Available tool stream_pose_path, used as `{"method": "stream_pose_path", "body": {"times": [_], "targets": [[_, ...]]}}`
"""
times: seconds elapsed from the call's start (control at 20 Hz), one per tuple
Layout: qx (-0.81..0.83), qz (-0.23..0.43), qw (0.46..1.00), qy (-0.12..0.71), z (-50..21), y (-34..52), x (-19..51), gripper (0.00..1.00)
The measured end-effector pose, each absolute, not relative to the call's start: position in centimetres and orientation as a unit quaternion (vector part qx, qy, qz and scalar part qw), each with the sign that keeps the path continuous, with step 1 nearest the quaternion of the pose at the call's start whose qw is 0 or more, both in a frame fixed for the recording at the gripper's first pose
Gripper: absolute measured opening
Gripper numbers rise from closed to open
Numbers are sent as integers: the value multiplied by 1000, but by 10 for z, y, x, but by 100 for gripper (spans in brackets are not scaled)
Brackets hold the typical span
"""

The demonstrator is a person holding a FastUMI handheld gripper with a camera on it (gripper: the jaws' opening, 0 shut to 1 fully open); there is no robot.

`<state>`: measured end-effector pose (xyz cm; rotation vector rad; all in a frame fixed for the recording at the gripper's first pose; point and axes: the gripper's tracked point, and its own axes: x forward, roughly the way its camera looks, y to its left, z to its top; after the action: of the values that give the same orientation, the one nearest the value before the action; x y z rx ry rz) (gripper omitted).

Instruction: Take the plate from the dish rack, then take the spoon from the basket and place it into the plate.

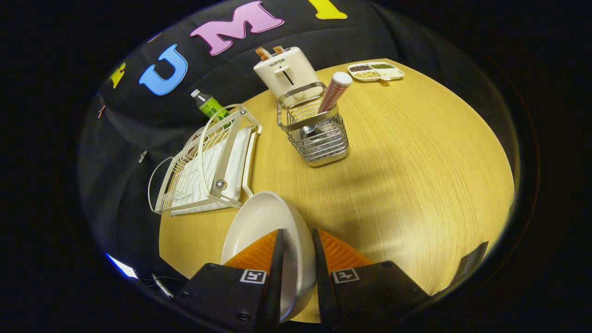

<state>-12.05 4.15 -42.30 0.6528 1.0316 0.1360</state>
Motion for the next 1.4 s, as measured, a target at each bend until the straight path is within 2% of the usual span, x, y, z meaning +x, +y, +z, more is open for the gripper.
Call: {"method": "stream_pose_path", "body": {"times": [0.1, 0.15, 0.25, 0.3, 0.4, 0.5, 0.85, 1.05, 1.2, 1.4], "targets": [[279, 50, 822, 494, -432, 34, -123, 44], [276, 46, 822, 496, -438, 32, -121, 42], [283, 40, 825, 488, -430, 29, -120, 51], [285, 37, 827, 483, -427, 26, -119, 63], [279, 34, 835, 473, -421, 19, -118, 80], [264, 32, 848, 459, -411, 9, -117, 88], [197, 34, 913, 354, -319, -37, -93, 88], [167, 57, 934, 312, -265, -49, -66, 87], [133, 70, 937, 316, -258, -57, -49, 87], [97, 74, 924, 363, -293, -67, -31, 87]]}}
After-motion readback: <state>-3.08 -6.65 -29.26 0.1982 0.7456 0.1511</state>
